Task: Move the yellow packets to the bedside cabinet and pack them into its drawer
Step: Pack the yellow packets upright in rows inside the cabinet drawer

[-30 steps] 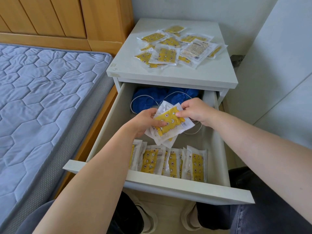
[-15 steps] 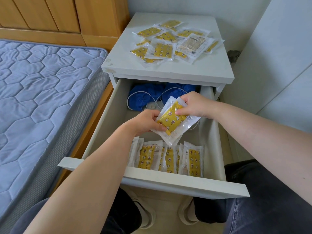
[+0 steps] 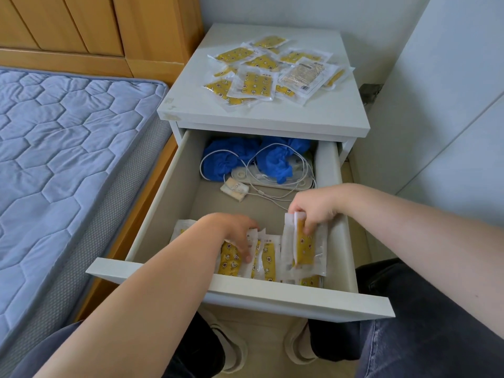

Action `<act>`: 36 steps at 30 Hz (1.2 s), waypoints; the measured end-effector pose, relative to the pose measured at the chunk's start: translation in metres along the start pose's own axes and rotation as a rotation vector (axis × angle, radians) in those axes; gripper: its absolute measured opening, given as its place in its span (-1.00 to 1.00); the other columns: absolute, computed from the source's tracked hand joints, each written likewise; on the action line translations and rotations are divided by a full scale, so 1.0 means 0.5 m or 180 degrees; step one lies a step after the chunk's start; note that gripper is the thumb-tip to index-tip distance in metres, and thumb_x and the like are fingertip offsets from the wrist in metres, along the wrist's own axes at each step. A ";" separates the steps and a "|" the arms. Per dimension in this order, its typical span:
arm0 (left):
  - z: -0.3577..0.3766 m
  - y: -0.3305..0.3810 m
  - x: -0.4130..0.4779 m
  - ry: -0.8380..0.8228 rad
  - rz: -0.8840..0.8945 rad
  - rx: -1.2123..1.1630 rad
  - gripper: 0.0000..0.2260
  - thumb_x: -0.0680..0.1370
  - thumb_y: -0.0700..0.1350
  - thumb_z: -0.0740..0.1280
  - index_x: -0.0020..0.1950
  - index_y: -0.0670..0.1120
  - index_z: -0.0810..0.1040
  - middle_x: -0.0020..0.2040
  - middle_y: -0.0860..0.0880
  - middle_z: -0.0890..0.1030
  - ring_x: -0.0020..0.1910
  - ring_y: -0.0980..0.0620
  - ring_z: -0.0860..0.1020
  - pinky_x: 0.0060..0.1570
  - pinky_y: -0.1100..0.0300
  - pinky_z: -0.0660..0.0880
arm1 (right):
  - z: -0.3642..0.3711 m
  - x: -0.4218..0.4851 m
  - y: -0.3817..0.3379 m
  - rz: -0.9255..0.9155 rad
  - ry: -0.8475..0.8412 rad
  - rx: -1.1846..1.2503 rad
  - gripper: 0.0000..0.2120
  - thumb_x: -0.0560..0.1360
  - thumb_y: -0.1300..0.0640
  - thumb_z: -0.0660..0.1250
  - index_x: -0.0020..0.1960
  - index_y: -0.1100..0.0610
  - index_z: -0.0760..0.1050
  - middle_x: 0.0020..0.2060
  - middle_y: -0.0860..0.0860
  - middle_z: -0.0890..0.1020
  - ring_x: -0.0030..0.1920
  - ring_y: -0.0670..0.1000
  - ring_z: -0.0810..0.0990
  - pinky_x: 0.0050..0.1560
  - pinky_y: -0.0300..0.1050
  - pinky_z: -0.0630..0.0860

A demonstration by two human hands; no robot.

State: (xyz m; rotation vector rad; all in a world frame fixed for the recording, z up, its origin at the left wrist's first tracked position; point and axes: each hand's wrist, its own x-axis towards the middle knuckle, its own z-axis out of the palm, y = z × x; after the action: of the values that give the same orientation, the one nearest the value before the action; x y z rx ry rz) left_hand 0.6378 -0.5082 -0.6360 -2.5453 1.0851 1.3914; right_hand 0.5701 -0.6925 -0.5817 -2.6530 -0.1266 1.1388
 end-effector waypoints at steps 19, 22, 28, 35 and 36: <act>0.014 0.030 -0.002 -0.0203 0.0243 -0.0007 -0.19 0.38 0.07 0.52 0.52 0.11 0.16 0.40 0.07 0.40 0.37 -0.04 0.39 0.30 -0.02 0.37 | 0.062 0.038 -0.011 0.0715 -0.0563 -0.0493 -0.01 0.32 0.02 0.56 0.54 0.04 0.01 0.42 0.09 0.35 0.28 0.17 0.48 0.14 0.00 0.53; 0.016 0.032 -0.003 -0.0250 0.0245 0.0023 -0.22 0.37 0.07 0.53 0.49 0.12 0.21 0.36 0.07 0.43 0.32 -0.03 0.42 0.29 -0.02 0.39 | 0.075 0.047 -0.017 0.0618 -0.0830 -0.0370 -0.25 0.34 0.02 0.54 0.42 0.13 0.29 0.27 0.09 0.50 0.22 0.16 0.54 0.04 0.02 0.59; 0.009 0.033 -0.002 -0.0262 0.0279 0.0108 -0.29 0.38 0.07 0.52 0.44 0.10 0.27 0.33 0.05 0.46 0.26 -0.03 0.46 0.23 0.01 0.44 | 0.088 0.048 -0.028 0.0456 -0.0913 -0.0400 -0.44 0.42 -0.01 0.47 0.35 0.10 0.42 0.22 0.05 0.55 0.19 0.11 0.55 0.19 -0.03 0.50; 0.005 0.022 0.004 0.0028 0.0231 -0.0316 -0.22 0.43 0.07 0.48 0.53 0.10 0.13 0.47 0.01 0.32 0.41 -0.06 0.34 0.38 -0.02 0.31 | 0.077 0.042 -0.010 0.0619 -0.0373 0.0013 -0.09 0.30 -0.04 0.55 0.50 0.03 0.16 0.36 0.06 0.42 0.23 0.14 0.52 0.14 0.06 0.56; 0.003 0.022 0.004 0.0125 0.0233 -0.0426 -0.26 0.45 0.05 0.46 0.53 0.08 0.15 0.45 -0.01 0.36 0.38 -0.05 0.37 0.37 -0.01 0.32 | 0.074 0.039 -0.008 0.0624 -0.0249 -0.0024 -0.11 0.33 -0.05 0.52 0.52 0.02 0.13 0.38 0.05 0.39 0.24 0.13 0.50 0.14 0.04 0.56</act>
State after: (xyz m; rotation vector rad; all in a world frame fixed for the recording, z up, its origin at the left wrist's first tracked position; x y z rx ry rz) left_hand 0.6310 -0.5172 -0.6354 -2.6611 1.1395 1.4857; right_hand 0.5570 -0.6779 -0.6189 -2.6751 0.1181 1.3042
